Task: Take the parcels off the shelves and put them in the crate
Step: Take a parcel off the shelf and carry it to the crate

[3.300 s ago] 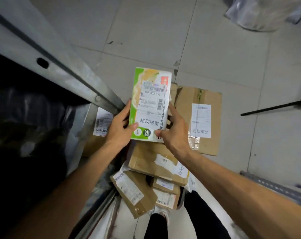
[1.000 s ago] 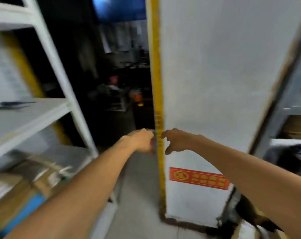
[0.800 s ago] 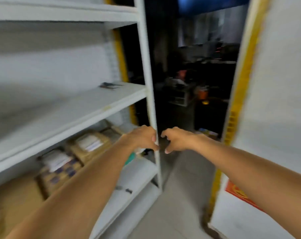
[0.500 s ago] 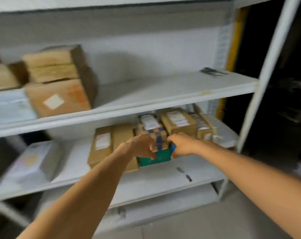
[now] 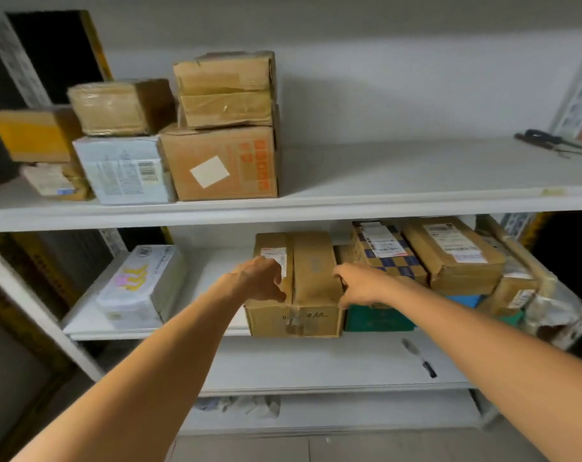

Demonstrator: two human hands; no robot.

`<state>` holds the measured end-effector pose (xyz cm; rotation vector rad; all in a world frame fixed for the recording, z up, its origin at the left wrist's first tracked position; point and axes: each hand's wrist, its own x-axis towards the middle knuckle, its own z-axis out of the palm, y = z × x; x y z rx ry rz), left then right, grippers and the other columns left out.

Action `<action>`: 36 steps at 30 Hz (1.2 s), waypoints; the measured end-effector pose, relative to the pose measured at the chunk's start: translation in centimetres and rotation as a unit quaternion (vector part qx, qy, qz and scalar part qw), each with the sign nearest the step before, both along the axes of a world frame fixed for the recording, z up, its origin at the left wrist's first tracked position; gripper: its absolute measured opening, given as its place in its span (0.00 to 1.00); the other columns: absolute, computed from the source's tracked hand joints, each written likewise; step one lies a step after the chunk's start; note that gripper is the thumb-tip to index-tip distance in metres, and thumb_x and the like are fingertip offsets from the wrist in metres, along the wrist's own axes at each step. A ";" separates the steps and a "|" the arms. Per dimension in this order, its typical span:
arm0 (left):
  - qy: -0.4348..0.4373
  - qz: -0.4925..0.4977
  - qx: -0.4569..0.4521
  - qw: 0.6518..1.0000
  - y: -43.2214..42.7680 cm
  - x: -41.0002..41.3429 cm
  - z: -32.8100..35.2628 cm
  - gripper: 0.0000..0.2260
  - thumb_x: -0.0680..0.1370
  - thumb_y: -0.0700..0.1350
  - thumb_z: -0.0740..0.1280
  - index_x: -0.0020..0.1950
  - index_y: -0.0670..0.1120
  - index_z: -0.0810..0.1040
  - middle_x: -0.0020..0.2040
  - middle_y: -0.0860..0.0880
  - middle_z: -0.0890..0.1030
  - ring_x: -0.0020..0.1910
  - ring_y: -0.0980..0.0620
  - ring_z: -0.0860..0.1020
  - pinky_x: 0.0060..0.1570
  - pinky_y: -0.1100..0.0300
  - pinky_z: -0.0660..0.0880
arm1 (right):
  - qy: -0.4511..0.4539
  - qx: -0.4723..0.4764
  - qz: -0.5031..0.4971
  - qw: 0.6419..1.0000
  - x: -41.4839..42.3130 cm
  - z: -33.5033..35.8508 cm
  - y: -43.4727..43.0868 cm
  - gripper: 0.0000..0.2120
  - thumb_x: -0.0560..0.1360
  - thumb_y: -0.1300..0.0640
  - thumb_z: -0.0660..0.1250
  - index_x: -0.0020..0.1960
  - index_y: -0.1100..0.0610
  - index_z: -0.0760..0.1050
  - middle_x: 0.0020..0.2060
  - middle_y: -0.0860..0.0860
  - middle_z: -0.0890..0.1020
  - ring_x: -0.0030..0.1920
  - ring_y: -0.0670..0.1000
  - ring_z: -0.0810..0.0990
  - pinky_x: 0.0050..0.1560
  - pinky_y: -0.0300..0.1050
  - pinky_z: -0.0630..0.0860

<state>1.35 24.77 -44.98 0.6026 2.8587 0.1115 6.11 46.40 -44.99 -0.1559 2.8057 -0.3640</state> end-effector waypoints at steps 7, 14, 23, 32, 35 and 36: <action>0.003 -0.029 0.009 1.000 -1.9 -6.3 -2.9 0.20 0.73 0.55 0.72 0.62 0.48 0.76 0.61 0.47 0.78 0.46 0.52 0.73 0.39 0.63 0.70 | -0.001 0.010 -0.071 0.997 -4.9 -2.5 -1.3 0.27 0.71 0.54 0.75 0.66 0.57 0.69 0.57 0.53 0.75 0.51 0.51 0.75 0.45 0.44 0.73; -0.039 0.016 0.039 0.998 -2.5 -9.2 -6.4 0.21 0.73 0.54 0.72 0.64 0.49 0.75 0.60 0.47 0.79 0.49 0.49 0.77 0.42 0.61 0.74 | -0.027 0.004 -0.087 0.996 -8.7 -4.8 -1.7 0.33 0.71 0.54 0.75 0.71 0.58 0.65 0.66 0.56 0.71 0.63 0.57 0.73 0.59 0.50 0.73; -0.064 0.213 0.167 0.961 -2.0 -12.2 -9.6 0.33 0.71 0.51 0.76 0.70 0.43 0.66 0.64 0.41 0.70 0.62 0.41 0.71 0.63 0.49 0.73 | 0.010 -0.058 -0.213 0.975 -12.3 -9.2 -2.4 0.42 0.67 0.53 0.77 0.74 0.62 0.60 0.73 0.62 0.61 0.74 0.62 0.60 0.71 0.58 0.63; -0.120 0.325 0.280 0.895 -3.1 -12.4 -13.5 0.25 0.74 0.52 0.72 0.66 0.45 0.66 0.61 0.44 0.75 0.58 0.44 0.76 0.58 0.50 0.76 | -0.010 -0.122 -0.330 0.936 -13.7 -11.1 -3.7 0.51 0.64 0.56 0.79 0.77 0.61 0.52 0.75 0.60 0.58 0.76 0.60 0.55 0.72 0.54 0.59; -0.123 0.337 0.271 0.893 -4.6 -12.1 -13.5 0.27 0.73 0.51 0.73 0.66 0.45 0.65 0.60 0.44 0.75 0.56 0.44 0.76 0.55 0.50 0.76 | -0.024 -0.162 -0.345 0.924 -12.8 -11.4 -5.4 0.54 0.64 0.58 0.79 0.78 0.62 0.48 0.76 0.59 0.58 0.76 0.59 0.54 0.73 0.52 0.57; -0.128 0.344 0.270 0.890 -5.4 -11.8 -13.5 0.27 0.73 0.51 0.73 0.66 0.45 0.65 0.59 0.44 0.75 0.55 0.45 0.76 0.53 0.52 0.76 | -0.029 -0.167 -0.344 0.924 -12.4 -11.4 -6.1 0.55 0.64 0.57 0.80 0.78 0.62 0.48 0.76 0.59 0.58 0.76 0.59 0.54 0.73 0.51 0.56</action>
